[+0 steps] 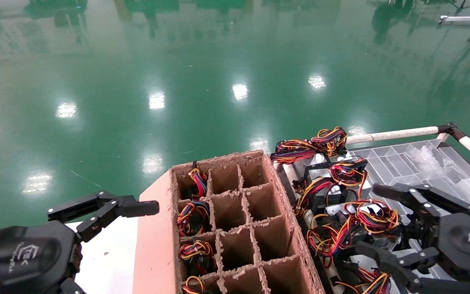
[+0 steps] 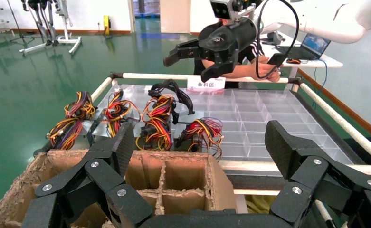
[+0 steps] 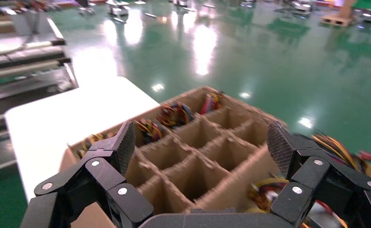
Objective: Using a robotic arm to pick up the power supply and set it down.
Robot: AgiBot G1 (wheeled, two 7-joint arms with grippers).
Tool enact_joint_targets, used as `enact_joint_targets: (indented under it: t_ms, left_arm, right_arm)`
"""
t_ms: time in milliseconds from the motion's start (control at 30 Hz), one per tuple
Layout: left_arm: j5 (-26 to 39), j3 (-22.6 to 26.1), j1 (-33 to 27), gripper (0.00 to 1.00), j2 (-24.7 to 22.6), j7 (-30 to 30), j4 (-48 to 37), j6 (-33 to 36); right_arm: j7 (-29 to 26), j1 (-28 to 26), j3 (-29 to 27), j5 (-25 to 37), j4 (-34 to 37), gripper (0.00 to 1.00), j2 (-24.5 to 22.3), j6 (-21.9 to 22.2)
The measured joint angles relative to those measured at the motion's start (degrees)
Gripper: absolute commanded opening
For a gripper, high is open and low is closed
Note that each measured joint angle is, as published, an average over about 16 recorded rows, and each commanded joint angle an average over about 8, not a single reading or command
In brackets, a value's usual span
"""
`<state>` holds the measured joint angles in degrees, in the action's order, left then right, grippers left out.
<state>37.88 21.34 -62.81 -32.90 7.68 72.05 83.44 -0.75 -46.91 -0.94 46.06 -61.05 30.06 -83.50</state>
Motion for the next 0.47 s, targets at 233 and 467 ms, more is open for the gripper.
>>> enact_joint_targets:
  t_ms: [233, 467]
  left_arm:
    - [0.0, 0.0, 0.0, 1.0, 0.0, 0.0, 0.0, 0.0]
    - [0.0, 0.0, 0.0, 1.0, 0.0, 0.0, 0.0, 0.0]
  right_arm:
    - [-2.43, -3.56, 4.12, -1.02, -3.04, 1.0, 1.2, -0.53]
    - [-3.64, -5.33, 6.17, -1.53, -4.56, 1.0, 1.8, -0.8]
